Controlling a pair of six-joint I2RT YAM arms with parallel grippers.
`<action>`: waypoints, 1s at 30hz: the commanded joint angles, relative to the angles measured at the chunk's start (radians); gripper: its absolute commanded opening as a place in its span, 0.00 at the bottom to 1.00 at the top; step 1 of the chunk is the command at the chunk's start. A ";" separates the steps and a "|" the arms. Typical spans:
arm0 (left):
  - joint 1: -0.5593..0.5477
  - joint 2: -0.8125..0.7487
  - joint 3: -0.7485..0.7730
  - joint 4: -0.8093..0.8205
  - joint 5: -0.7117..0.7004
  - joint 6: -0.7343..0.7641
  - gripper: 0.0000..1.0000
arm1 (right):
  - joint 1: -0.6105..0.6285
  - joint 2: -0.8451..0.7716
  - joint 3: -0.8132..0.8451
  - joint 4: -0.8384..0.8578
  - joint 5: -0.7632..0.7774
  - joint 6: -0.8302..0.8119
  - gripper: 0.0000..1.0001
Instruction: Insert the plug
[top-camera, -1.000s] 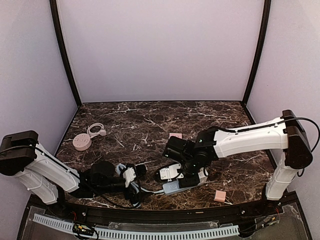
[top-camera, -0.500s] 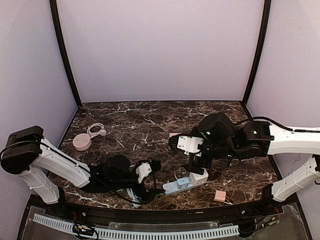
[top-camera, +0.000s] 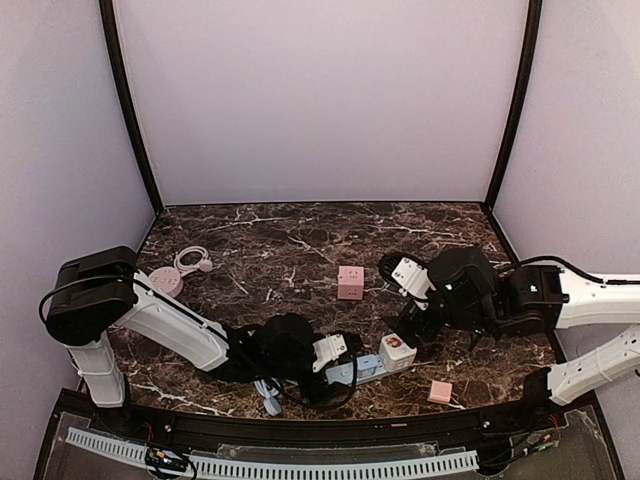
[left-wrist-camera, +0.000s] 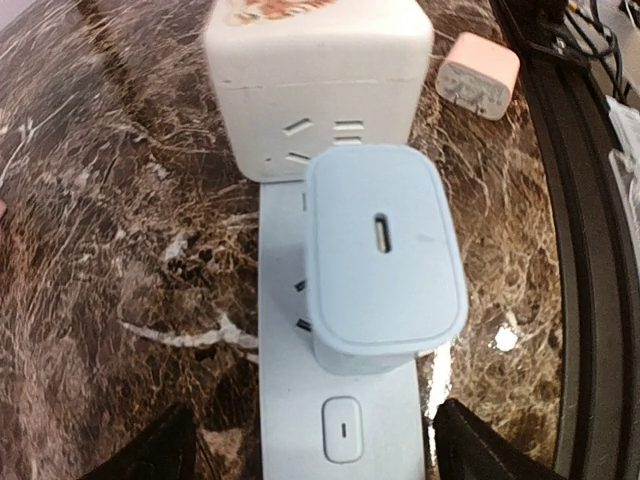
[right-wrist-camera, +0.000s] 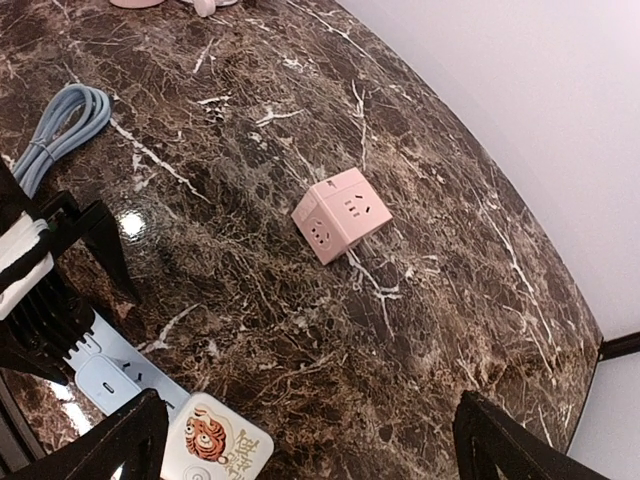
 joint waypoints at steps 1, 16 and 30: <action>-0.006 0.046 0.055 -0.077 0.002 0.001 0.76 | 0.003 -0.046 -0.028 0.055 0.063 0.073 0.99; -0.008 -0.062 0.015 -0.051 -0.118 -0.015 0.06 | 0.001 -0.156 -0.045 0.121 0.244 0.160 0.99; 0.109 -0.405 -0.165 -0.108 -0.483 -0.127 0.06 | -0.079 -0.211 -0.025 0.136 0.279 0.353 0.99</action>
